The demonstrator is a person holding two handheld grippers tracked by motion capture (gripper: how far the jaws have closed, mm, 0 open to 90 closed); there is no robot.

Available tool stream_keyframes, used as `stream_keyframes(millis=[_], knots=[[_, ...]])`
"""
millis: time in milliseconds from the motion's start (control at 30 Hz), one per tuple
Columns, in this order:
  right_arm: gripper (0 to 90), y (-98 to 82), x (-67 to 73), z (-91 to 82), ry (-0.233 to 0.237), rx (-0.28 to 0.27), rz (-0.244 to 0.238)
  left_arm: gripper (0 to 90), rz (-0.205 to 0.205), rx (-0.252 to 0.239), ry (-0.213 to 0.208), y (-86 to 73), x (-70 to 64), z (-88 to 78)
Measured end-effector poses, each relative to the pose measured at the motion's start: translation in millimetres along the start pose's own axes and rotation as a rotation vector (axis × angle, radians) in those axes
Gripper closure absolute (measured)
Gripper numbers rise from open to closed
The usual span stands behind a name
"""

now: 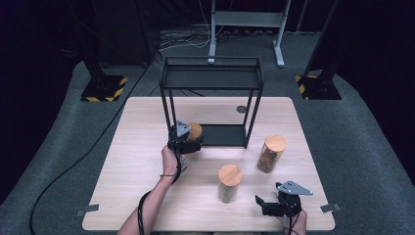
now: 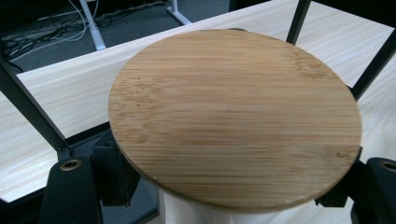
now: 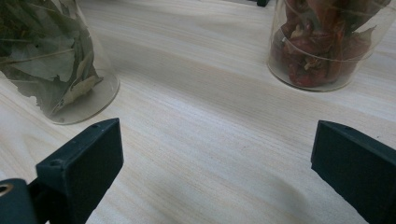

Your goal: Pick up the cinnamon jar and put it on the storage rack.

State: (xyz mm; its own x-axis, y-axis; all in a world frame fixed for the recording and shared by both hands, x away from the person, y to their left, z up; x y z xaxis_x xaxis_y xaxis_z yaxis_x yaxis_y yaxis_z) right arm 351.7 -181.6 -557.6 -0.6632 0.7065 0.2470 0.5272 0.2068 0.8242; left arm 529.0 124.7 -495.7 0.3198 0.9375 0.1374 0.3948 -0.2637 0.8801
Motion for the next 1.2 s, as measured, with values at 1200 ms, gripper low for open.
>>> stream_keyframes(millis=[1200], knots=[[1.4,0.0,0.4,-0.2,-0.001,-0.002,-0.002,25.3,0.003,0.063,0.065,2.2,10.1,41.2]])
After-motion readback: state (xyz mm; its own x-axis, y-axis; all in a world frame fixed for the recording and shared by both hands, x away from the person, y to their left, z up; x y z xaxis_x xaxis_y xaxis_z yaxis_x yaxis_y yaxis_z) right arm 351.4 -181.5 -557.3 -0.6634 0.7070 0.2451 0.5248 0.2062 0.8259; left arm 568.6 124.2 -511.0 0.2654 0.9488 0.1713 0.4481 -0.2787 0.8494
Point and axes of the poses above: each handheld gripper's, and its own axes: z roughly forward along the jaws, y roughly out of its top, x roughly to its left, the point moved 6 cm from there along z, roughly forward along the jaws, and after that the axes turned 15 degrees about y, right-handed, at the moved point
